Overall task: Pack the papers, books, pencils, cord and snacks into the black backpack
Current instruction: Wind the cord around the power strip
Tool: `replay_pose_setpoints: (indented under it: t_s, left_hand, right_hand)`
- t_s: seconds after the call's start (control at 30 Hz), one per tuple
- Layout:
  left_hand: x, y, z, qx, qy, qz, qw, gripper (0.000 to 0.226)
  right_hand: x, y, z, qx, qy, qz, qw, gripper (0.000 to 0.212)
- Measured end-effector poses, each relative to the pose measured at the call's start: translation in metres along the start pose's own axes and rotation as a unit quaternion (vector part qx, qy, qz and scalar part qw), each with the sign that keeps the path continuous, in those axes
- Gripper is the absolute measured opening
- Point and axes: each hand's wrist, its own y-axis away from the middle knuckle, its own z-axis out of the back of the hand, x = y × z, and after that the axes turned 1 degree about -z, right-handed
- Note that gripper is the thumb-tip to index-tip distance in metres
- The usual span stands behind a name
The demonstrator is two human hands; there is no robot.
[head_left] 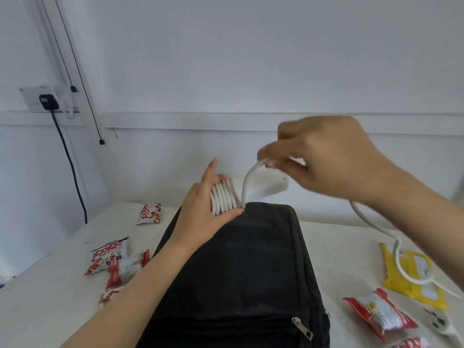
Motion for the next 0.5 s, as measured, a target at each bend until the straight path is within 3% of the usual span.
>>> replay_pose_setpoints:
  t_s: [0.13,0.17,0.27,0.37,0.43,0.5]
  left_hand:
    - [-0.025,0.021,0.003,0.029,0.106,-0.026,0.994,0.11]
    - [-0.032,0.027,0.004,0.025,0.13,-0.042,0.99,0.109]
    - [-0.051,0.038,0.01,-0.019,0.212,-0.097,0.972,0.103]
    - [-0.062,0.036,0.014,-0.072,0.273,-0.116,0.952,0.089]
    - [-0.062,0.032,0.015,-0.108,0.273,-0.107,0.95,0.082]
    - [-0.057,0.027,0.015,-0.146,0.247,-0.086,0.954,0.076]
  right_hand:
    - [-0.034,-0.021,-0.001,-0.002,-0.155,-0.093,0.983,0.012]
    - [-0.043,-0.024,-0.002,0.023,-0.237,-0.121,0.964,0.014]
    - [-0.064,-0.024,-0.007,0.087,-0.473,-0.169,0.86,0.023]
    - [-0.06,-0.014,-0.023,0.109,-0.526,-0.186,0.823,0.016]
    - [-0.05,-0.004,-0.04,0.077,-0.546,-0.182,0.814,0.015]
    - [-0.04,0.006,-0.058,0.029,-0.561,-0.247,0.789,0.014]
